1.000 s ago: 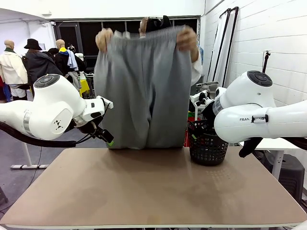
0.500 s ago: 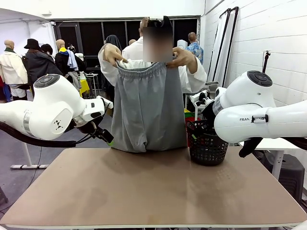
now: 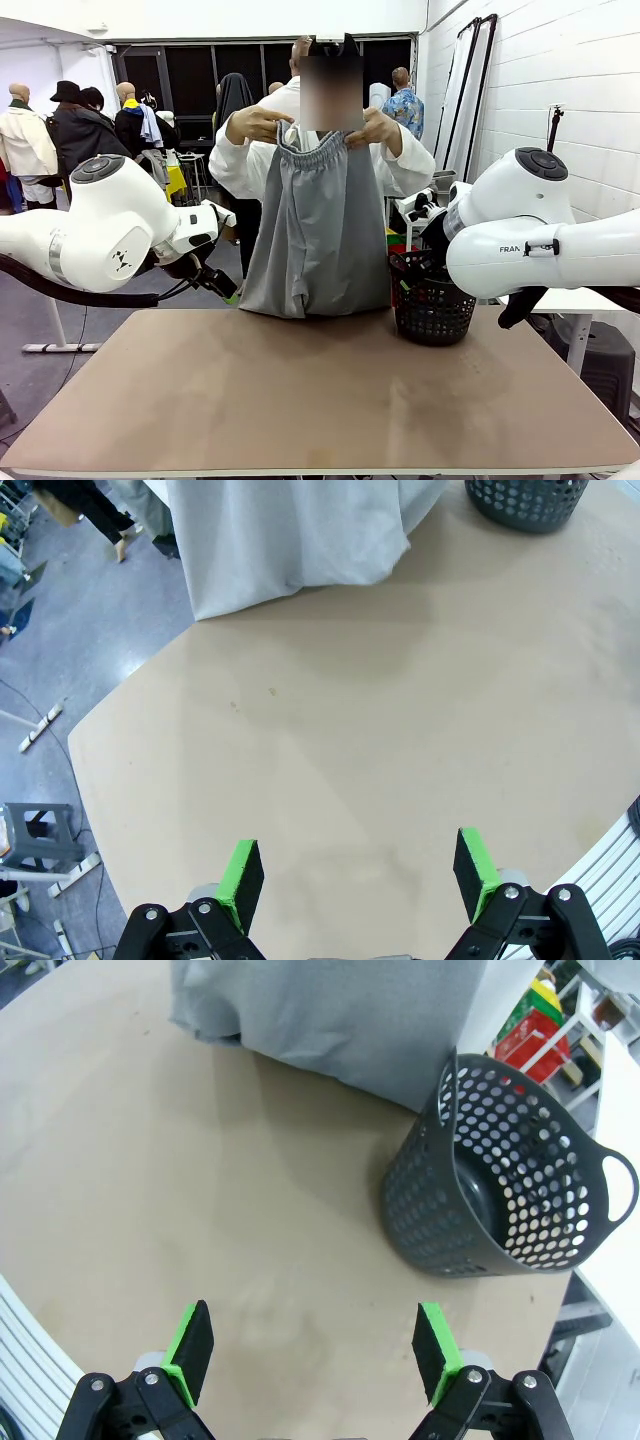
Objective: Fold the training pants.
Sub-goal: Grab both ends of the Training pants handed by a person.
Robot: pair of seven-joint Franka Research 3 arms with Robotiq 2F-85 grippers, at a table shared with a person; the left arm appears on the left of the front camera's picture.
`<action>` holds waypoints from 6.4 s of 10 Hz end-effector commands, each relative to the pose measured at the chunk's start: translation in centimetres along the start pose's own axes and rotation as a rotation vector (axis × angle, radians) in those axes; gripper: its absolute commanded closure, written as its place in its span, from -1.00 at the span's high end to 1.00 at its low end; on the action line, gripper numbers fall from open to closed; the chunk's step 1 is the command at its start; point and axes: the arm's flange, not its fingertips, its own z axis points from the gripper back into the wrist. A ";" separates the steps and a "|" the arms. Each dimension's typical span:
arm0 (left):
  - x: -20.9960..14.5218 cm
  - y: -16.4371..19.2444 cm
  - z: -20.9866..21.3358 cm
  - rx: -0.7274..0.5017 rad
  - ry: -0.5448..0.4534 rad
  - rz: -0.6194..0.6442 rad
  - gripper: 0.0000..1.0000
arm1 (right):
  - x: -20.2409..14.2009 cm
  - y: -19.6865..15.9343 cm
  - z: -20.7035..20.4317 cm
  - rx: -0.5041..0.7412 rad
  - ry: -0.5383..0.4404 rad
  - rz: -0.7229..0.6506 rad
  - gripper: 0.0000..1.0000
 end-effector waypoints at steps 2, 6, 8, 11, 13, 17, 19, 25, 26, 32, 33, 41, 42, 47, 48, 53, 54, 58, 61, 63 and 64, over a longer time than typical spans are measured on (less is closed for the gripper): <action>0.0 0.0 0.1 0.001 -0.005 -0.001 1.00 | 0.0 0.0 0.0 0.001 0.000 0.001 1.00; 0.0 0.0 0.1 0.001 -0.005 -0.001 1.00 | 0.0 0.0 0.0 0.001 0.000 0.001 1.00; 0.0 0.0 0.1 0.001 -0.005 -0.001 1.00 | 0.0 0.0 0.0 0.001 0.000 0.001 1.00; 0.0 0.0 0.1 0.001 -0.005 -0.001 1.00 | 0.0 0.0 0.0 0.001 0.000 0.001 1.00; 0.0 0.0 0.1 0.001 -0.005 -0.001 1.00 | 0.0 0.0 0.0 0.001 0.000 0.001 1.00; 0.0 0.0 0.1 0.001 -0.005 -0.001 1.00 | 0.0 0.0 0.0 0.001 0.000 0.001 1.00; 0.0 0.0 0.1 0.001 -0.005 -0.001 1.00 | 0.0 0.0 0.0 0.001 0.000 0.001 1.00; 0.0 0.0 0.1 0.001 -0.005 -0.001 1.00 | 0.0 0.0 0.0 0.001 0.000 0.001 1.00; 0.0 0.0 0.1 0.001 -0.005 -0.001 1.00 | 0.0 0.0 0.0 0.001 0.000 0.001 1.00; 0.0 0.0 0.1 0.001 -0.005 -0.001 1.00 | 0.0 0.0 0.0 0.001 0.000 0.001 1.00; 0.0 0.0 0.1 0.001 -0.005 -0.001 1.00 | 0.0 0.0 0.0 0.001 0.000 0.001 1.00; 0.0 0.0 0.1 0.001 -0.005 -0.001 1.00 | 0.0 0.0 0.0 0.001 0.000 0.001 1.00; 0.0 0.0 0.1 0.001 -0.005 -0.001 1.00 | 0.0 0.0 0.0 0.001 0.000 0.001 1.00; 0.0 0.0 0.1 0.001 -0.005 -0.001 1.00 | 0.0 0.0 0.0 0.001 0.000 0.001 1.00; 0.0 0.0 0.1 0.001 -0.005 -0.001 1.00 | 0.0 0.0 0.0 0.001 0.000 0.001 1.00; 0.0 0.0 0.1 0.001 -0.005 -0.001 1.00 | 0.0 0.0 0.0 0.001 0.000 0.001 1.00; 0.0 0.0 0.1 0.001 -0.005 -0.001 1.00 | 0.0 0.0 0.0 0.001 0.000 0.001 1.00; 0.0 0.0 0.1 0.001 -0.005 -0.001 1.00 | 0.0 0.0 0.0 0.001 0.000 0.001 1.00; 0.0 0.0 0.1 0.001 -0.005 -0.001 1.00 | 0.0 0.0 0.0 0.001 0.000 0.001 1.00; 0.0 0.0 0.1 0.001 -0.005 -0.001 1.00 | 0.0 0.0 0.0 0.001 0.000 0.001 1.00; 0.0 0.0 0.1 0.001 -0.005 -0.001 1.00 | 0.0 0.0 0.0 0.001 0.000 0.001 1.00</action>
